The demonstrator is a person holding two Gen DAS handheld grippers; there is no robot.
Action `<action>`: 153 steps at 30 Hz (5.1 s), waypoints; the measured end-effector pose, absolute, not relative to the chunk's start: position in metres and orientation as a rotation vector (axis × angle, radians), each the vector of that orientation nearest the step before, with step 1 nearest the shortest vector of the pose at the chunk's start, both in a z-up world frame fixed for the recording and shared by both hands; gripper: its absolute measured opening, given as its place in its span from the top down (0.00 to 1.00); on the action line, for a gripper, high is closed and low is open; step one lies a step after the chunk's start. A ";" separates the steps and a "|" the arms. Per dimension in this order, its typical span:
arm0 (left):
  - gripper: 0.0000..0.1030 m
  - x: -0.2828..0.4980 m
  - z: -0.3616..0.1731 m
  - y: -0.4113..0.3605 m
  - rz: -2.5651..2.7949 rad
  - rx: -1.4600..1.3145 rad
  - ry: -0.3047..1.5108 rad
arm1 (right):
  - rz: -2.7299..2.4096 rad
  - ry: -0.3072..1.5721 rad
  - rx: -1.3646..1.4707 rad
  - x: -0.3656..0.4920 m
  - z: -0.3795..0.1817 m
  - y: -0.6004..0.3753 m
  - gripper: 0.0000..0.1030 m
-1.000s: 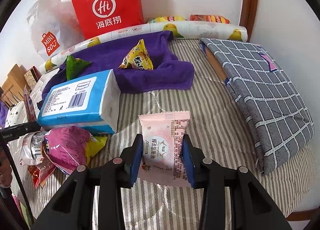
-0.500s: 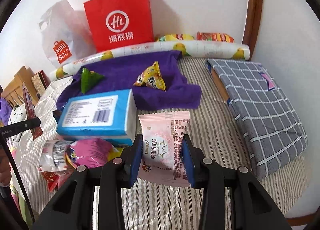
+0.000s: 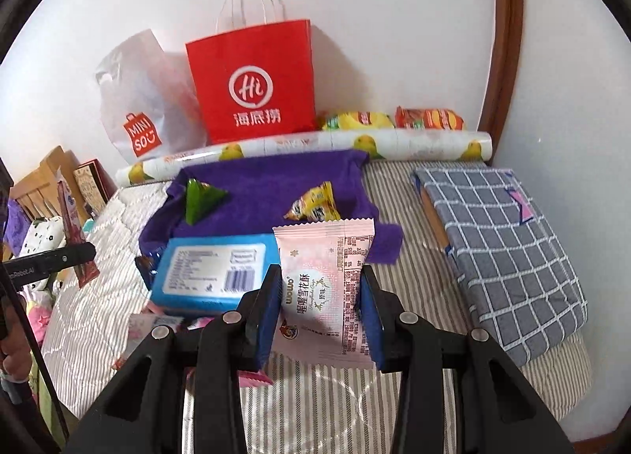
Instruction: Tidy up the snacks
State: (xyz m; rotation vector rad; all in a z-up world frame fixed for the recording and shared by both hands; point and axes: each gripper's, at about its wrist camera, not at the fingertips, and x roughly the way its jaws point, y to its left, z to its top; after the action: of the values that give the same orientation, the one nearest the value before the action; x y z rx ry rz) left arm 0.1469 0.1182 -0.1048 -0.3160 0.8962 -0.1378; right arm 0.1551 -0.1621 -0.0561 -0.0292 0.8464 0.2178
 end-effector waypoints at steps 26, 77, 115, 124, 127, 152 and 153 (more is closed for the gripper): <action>0.76 0.199 -0.083 0.124 -0.138 -0.326 0.890 | 0.305 0.794 -0.030 0.197 -0.034 -0.113 0.63; 0.76 0.343 -0.132 0.159 -0.095 -0.409 0.981 | 0.427 0.959 0.000 0.341 -0.137 -0.072 0.64; 0.74 0.325 -0.205 0.141 -0.068 -0.445 1.210 | 0.415 0.893 -0.048 0.319 -0.121 -0.080 0.39; 0.47 0.315 -0.191 0.130 -0.078 -0.416 1.196 | 0.327 0.826 -0.030 0.284 -0.104 -0.108 0.39; 0.45 0.305 -0.180 0.131 -0.081 -0.407 1.173 | 0.298 0.825 -0.016 0.274 -0.102 -0.115 0.39; 0.40 0.195 -0.119 0.138 -0.075 -0.364 1.046 | 0.412 1.014 0.025 0.167 -0.125 -0.100 0.39; 0.40 0.190 -0.118 0.138 -0.075 -0.358 1.043 | 0.414 1.021 0.022 0.165 -0.128 -0.098 0.39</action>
State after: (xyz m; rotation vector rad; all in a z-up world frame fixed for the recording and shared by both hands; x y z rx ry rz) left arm 0.1903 0.1375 -0.1177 -0.3583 1.0426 -0.0753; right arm 0.1651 -0.0979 -0.1278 0.0223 1.0209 0.4140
